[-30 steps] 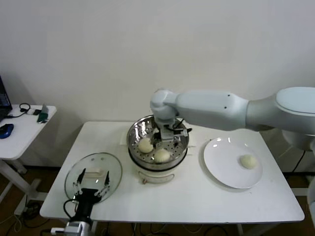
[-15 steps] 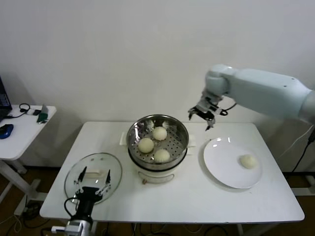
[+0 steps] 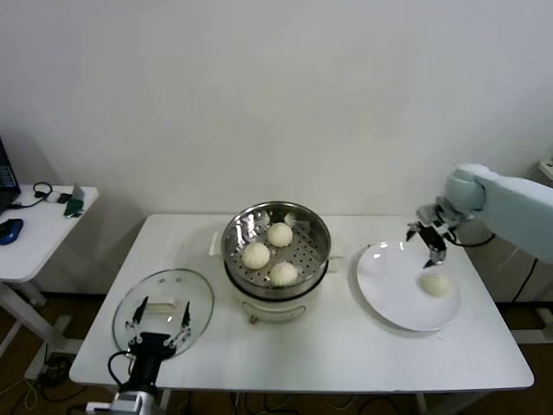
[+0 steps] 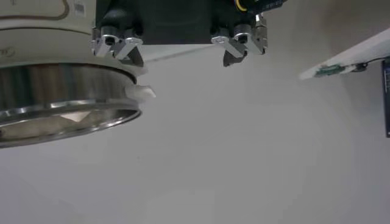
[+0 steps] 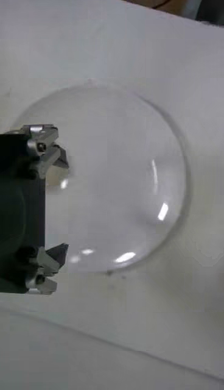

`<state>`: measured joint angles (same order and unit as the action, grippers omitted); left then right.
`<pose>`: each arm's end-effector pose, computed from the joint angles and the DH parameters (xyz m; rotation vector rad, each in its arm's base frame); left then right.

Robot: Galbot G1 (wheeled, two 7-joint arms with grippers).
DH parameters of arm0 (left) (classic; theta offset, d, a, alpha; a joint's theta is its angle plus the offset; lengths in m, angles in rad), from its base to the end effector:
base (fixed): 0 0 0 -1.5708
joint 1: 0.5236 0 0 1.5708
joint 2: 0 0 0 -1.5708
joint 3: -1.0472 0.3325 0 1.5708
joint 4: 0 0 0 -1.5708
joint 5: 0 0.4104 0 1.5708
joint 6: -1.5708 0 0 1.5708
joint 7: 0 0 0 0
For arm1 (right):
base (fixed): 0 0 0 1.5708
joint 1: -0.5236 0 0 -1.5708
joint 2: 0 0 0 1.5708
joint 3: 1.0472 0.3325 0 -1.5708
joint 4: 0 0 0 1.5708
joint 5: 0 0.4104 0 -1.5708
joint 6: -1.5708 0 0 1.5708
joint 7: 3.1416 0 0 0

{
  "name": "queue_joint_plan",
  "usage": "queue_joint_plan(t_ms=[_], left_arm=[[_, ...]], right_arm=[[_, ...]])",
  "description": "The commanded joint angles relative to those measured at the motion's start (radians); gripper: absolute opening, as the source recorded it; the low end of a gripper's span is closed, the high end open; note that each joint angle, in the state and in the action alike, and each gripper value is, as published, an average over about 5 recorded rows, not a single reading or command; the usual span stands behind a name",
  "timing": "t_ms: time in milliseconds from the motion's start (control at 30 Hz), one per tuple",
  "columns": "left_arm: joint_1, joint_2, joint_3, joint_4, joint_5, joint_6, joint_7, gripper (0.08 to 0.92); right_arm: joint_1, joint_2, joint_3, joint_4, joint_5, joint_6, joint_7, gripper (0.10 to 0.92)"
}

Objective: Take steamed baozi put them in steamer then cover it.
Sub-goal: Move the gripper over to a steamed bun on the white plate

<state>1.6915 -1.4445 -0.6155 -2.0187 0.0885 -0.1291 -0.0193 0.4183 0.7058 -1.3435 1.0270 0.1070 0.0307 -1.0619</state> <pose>0.2049 0.0532 -0.3406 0.0122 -3.0587 -0.3752 0.5949 -0.1968 -0.1660 1.2665 -1.2214 1.4664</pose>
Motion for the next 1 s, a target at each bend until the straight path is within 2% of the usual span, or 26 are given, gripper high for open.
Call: queue_joint_plan(t_ms=[33,200,600,1000], left_arm=[[0.004,-0.002,0.001,-0.001,0.010,0.001,-0.001,0.823],[0.009,-0.011,0.007,-0.003,0.027,0.001,-0.002,0.823],[0.017,-0.014,0.009,0.003,0.034,-0.003,-0.002,0.823],[0.014,-0.013,0.008,0.005,0.036,-0.002,-0.002,0.823]], right_arm=[[-0.251,-0.055,0.203,-0.149,-0.071,-0.047,0.005,0.823],[-0.287,-0.011,0.250,-0.206,-0.123,-0.027,0.001,0.823],[-0.298,0.102,0.291,-0.332,-0.137,0.003,0.000,0.823],[-0.284,0.152,0.257,-0.383,-0.149,0.015,-0.029,0.823]])
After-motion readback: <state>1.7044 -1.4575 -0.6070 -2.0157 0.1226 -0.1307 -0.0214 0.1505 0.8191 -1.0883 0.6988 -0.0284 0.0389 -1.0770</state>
